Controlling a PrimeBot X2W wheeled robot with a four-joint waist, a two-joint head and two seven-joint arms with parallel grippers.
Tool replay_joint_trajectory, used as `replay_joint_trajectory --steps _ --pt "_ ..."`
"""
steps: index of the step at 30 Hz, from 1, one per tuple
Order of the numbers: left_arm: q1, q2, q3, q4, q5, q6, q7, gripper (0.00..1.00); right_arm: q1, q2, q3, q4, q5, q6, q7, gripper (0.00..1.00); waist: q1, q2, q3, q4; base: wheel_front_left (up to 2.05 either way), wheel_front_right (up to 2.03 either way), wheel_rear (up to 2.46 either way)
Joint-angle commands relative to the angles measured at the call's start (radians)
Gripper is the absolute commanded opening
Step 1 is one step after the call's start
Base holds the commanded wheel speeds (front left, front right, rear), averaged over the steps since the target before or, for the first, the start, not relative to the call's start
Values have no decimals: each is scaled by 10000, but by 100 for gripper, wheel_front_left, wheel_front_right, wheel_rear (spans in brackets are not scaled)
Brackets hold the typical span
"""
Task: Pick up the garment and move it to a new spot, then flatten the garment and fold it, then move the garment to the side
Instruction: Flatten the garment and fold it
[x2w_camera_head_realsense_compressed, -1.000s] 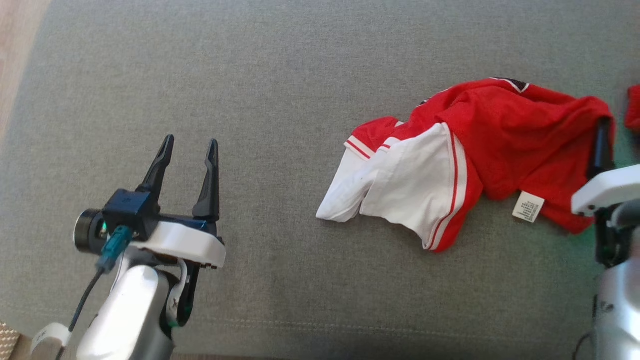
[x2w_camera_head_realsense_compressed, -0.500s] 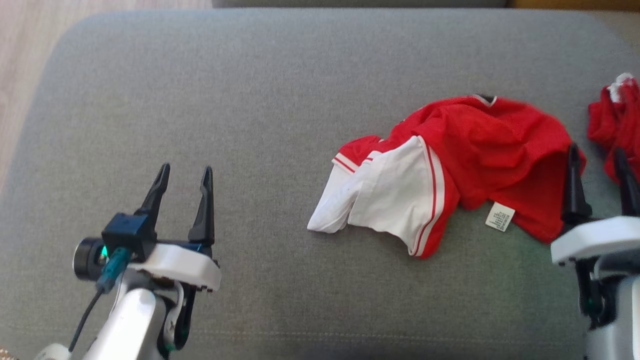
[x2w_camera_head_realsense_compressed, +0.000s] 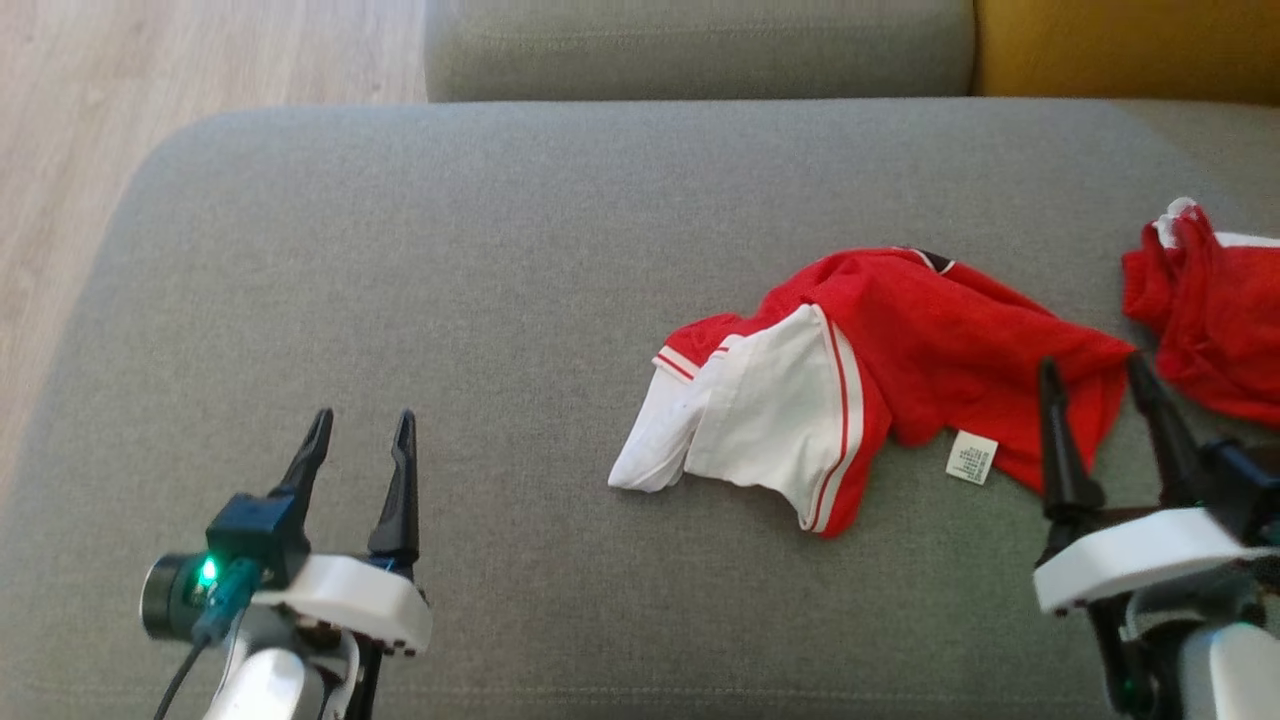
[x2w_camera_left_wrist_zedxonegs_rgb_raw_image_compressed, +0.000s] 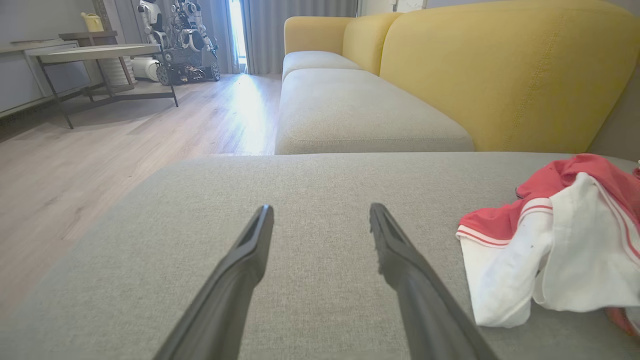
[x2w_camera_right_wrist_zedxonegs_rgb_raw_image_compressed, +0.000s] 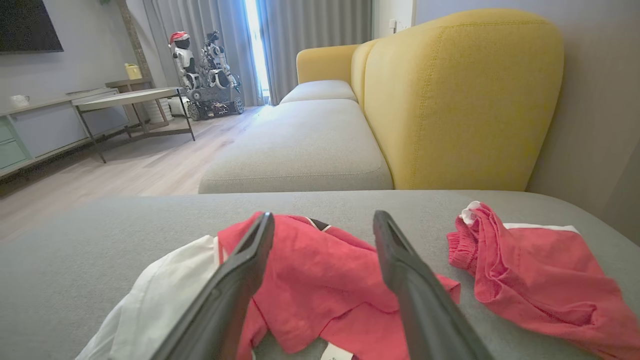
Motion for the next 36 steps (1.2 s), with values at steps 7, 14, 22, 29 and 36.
replay_joint_trajectory --steps 7,14,22,29,36 --pt "4 383 283 -592 -122 123 235 100 75 -54 669 -477 -3 37 93 100 0 0 -270 -103 0 0 0" --pt "55 420 223 -733 -149 162 304 100 93 -54 707 -448 71 37 59 100 0 0 -252 -140 0 0 0" --pt "6 459 179 -770 -161 182 282 100 44 -53 680 -418 95 37 37 100 0 0 -197 -104 0 0 0" --pt "-64 485 152 -741 -181 199 262 100 -9 -53 698 -380 103 37 25 100 0 0 -157 -70 0 0 0" --pt "-100 513 132 -743 -200 224 257 100 -35 -53 710 -330 148 37 24 100 0 0 -118 -45 0 0 0"
